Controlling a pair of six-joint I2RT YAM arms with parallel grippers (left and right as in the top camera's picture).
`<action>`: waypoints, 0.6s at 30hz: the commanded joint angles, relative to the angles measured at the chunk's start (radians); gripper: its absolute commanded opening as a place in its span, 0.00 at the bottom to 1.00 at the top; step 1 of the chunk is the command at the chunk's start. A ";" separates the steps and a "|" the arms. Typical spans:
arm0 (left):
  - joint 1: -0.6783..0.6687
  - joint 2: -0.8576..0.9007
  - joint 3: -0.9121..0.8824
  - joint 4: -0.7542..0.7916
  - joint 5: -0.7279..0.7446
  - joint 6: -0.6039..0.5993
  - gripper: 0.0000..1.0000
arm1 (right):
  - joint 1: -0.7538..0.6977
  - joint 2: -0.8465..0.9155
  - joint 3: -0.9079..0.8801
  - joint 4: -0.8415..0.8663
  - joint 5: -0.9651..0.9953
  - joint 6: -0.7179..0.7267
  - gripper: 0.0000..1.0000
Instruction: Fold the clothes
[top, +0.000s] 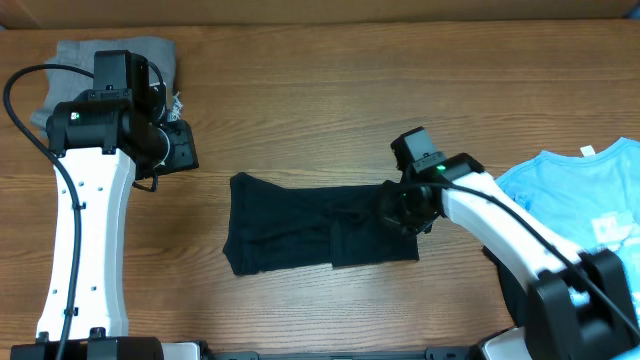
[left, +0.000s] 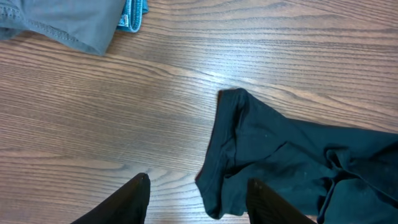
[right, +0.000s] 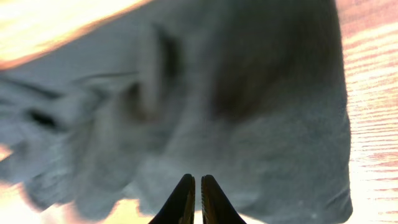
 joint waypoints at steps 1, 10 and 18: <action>0.003 -0.007 0.012 0.003 0.010 0.023 0.53 | 0.008 0.115 0.012 0.072 -0.080 0.039 0.05; 0.003 -0.007 -0.018 -0.028 0.008 0.023 0.64 | 0.004 0.105 0.033 0.413 -0.316 -0.118 0.04; 0.003 -0.007 -0.245 0.087 0.173 0.023 0.69 | -0.002 0.023 0.035 0.232 -0.191 -0.101 0.05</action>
